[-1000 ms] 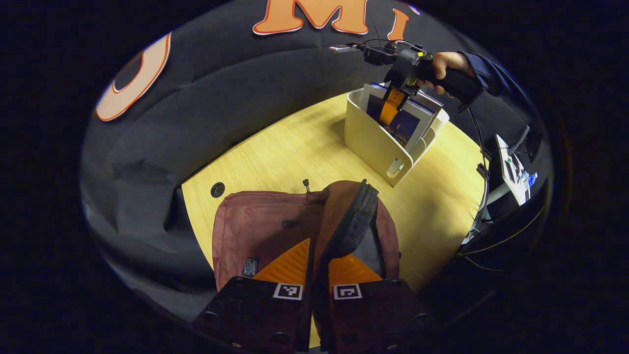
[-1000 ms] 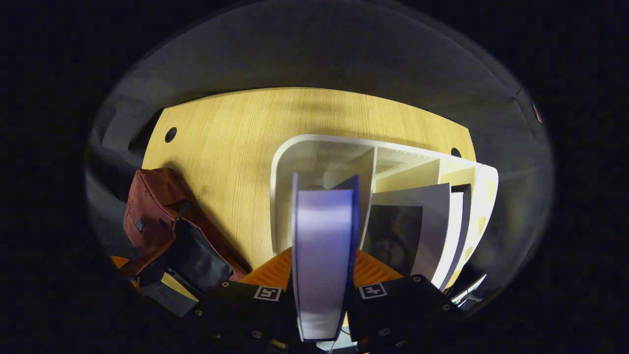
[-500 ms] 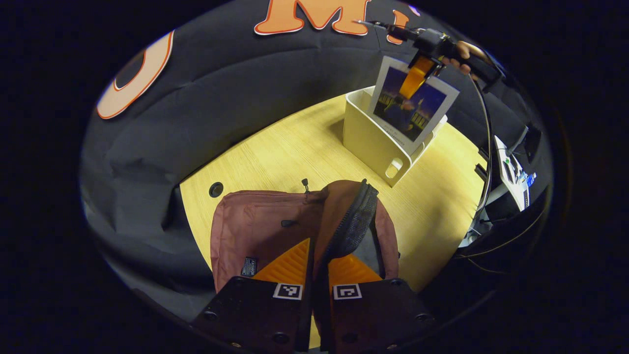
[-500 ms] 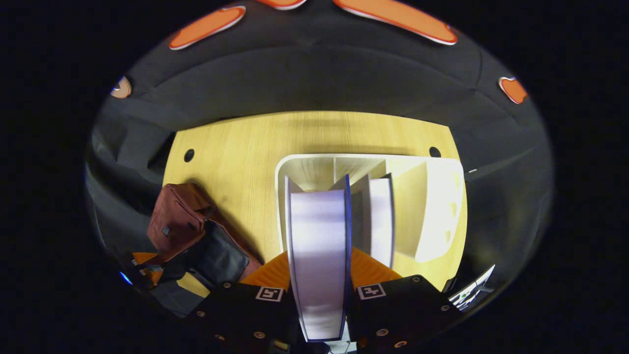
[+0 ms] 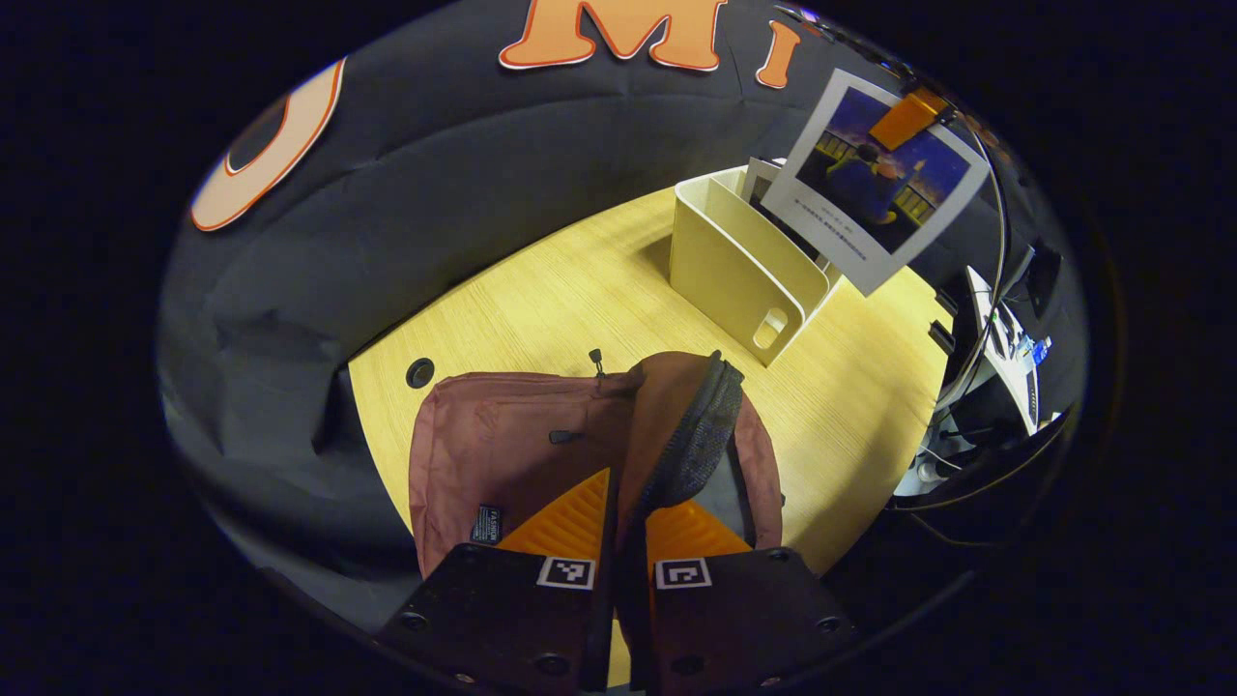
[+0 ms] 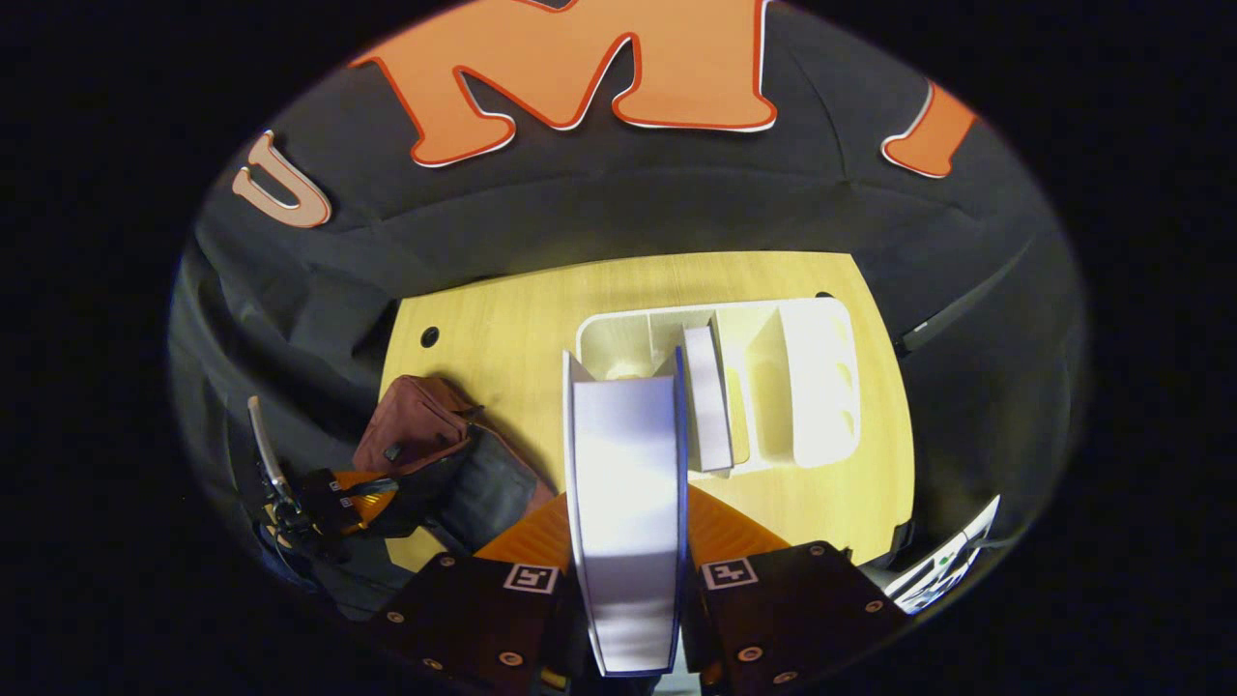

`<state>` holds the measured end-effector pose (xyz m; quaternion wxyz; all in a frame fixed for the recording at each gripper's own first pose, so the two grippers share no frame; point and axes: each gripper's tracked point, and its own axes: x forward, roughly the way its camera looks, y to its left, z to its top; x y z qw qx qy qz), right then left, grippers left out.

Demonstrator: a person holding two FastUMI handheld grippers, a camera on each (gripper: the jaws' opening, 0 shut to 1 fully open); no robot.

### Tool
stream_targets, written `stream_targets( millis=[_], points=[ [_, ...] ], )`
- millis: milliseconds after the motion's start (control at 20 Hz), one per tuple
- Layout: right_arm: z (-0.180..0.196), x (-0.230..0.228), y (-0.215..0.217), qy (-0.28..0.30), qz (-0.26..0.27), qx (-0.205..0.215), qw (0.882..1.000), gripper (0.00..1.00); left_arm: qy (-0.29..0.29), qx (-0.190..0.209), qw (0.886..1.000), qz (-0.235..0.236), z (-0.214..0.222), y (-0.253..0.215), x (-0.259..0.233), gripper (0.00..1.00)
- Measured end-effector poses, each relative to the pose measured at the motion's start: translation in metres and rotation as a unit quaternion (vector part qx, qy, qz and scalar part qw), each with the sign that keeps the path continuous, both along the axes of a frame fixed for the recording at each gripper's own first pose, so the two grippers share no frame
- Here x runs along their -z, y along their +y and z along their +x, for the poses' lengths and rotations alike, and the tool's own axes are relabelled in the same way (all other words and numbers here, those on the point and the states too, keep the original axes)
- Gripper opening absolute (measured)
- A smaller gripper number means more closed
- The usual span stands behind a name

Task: Open the schoolbag, grab two books from the bookshelf and put them into the schoolbag.

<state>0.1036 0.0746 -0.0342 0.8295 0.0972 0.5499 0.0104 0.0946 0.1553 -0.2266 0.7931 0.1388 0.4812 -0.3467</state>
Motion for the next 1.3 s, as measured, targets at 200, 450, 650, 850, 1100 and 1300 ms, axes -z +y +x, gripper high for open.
stream_targets(
  millis=[200, 450, 650, 850, 1100, 1300],
  points=[
    [-0.033, 0.021, 0.031, 0.011, 0.058, 0.001, 0.998, 0.39, 0.001, 0.002, 1.000, -0.001, -0.001, -0.001, 0.001, 0.09],
    [-0.059, 0.049, 0.072, 0.010, 0.119, 0.005, 0.993, 0.39, -0.006, -0.005, 1.000, -0.002, 0.001, 0.000, -0.001, 0.09],
    [-0.070, 0.078, 0.106, -0.001, 0.172, 0.018, 0.985, 0.39, -0.013, -0.003, 1.000, 0.002, -0.001, 0.001, -0.010, 0.04],
    [-0.069, 0.114, 0.156, -0.011, 0.219, 0.032, 0.975, 0.39, -0.026, 0.002, 1.000, 0.006, 0.001, -0.003, -0.017, 0.08],
    [-0.060, 0.157, 0.208, -0.016, 0.283, 0.053, 0.958, 0.39, -0.043, 0.004, 0.999, -0.003, 0.000, -0.009, -0.026, 0.04],
    [-0.044, 0.175, 0.231, -0.034, 0.329, 0.081, 0.940, 0.38, -0.064, 0.017, 0.998, -0.013, -0.004, -0.017, -0.037, 0.09]
  ],
)
